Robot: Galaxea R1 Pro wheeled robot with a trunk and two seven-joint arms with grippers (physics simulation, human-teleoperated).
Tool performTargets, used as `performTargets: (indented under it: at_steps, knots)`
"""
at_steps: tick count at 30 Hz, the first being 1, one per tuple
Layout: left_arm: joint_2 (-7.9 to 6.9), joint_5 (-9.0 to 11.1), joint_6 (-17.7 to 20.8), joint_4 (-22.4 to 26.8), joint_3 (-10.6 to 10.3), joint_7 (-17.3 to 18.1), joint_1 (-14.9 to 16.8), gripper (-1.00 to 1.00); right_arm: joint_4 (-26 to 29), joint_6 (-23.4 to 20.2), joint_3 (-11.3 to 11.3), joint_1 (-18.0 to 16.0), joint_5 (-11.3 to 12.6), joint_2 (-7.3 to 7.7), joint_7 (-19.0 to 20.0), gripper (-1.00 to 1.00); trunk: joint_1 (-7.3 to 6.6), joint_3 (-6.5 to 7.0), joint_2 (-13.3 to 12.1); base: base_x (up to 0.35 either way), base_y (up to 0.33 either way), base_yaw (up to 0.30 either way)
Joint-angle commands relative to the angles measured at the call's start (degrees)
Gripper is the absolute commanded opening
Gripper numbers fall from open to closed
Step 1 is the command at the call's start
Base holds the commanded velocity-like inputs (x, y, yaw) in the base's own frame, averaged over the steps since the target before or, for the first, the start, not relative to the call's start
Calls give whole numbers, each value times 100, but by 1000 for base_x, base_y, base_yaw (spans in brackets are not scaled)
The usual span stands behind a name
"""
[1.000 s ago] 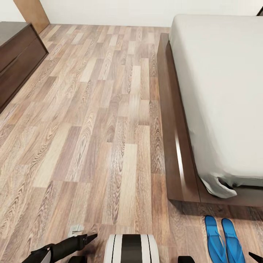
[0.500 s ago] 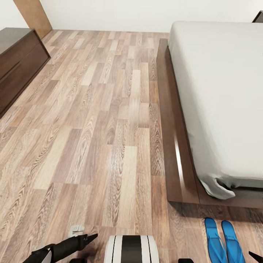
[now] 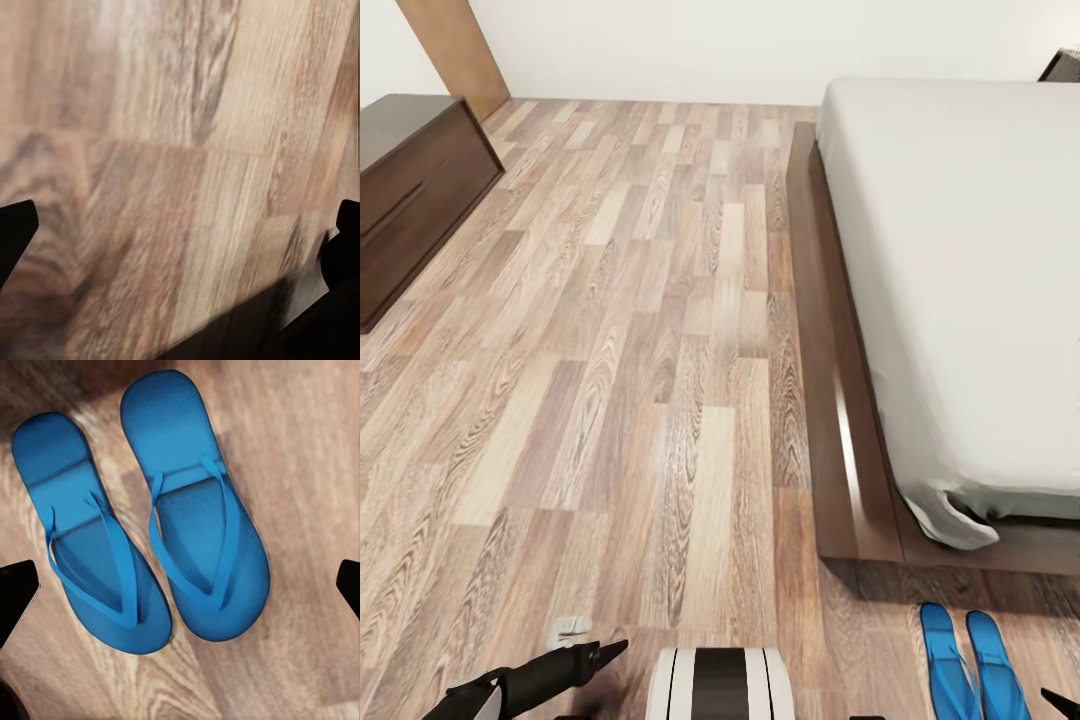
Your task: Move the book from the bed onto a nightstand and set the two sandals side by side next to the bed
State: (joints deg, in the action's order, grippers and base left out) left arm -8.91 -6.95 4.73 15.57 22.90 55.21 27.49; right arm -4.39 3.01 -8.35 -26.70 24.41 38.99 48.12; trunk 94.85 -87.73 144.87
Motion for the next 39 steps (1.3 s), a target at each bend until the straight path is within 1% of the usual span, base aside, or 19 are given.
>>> performTargets:
  at_steps: [1, 20, 29, 32, 34, 35, 39]
  knots:
    - [4, -51, 51, 8, 48, 34, 2, 100, -27, 32, -44, -11, -33, 3, 22, 100, -3, 20, 0, 0, 0, 0]
    - [-1, -48, 45, 8, 55, 39, 2, 100, -27, 33, -43, -11, -33, 3, 22, 100, -52, 440, -25, 0, 0, 0]
    - [-68, -35, 53, 13, 73, 37, 2, 100, -27, 33, -44, -11, -33, 0, 21, 100, -75, 640, -37, 0, 0, 0]
    - [-167, -35, 54, 15, 155, 35, 2, 100, -27, 33, -44, -11, -33, -1, 22, 100, -83, 706, -41, 0, 0, 0]
    - [-236, -35, 54, 16, 298, 36, 2, 100, -27, 33, -44, -11, -33, 0, 22, 100, -88, 751, -44, 0, 0, 0]
    - [-282, -35, 54, 17, 563, 41, 2, 100, -27, 33, -44, -11, -33, 1, 22, 100, -91, 773, -45, 0, 0, 0]
    - [-286, -35, 54, 17, 595, 41, 2, 100, -27, 33, -44, -11, -33, 0, 22, 100, -101, 861, -51, 0, 0, 0]
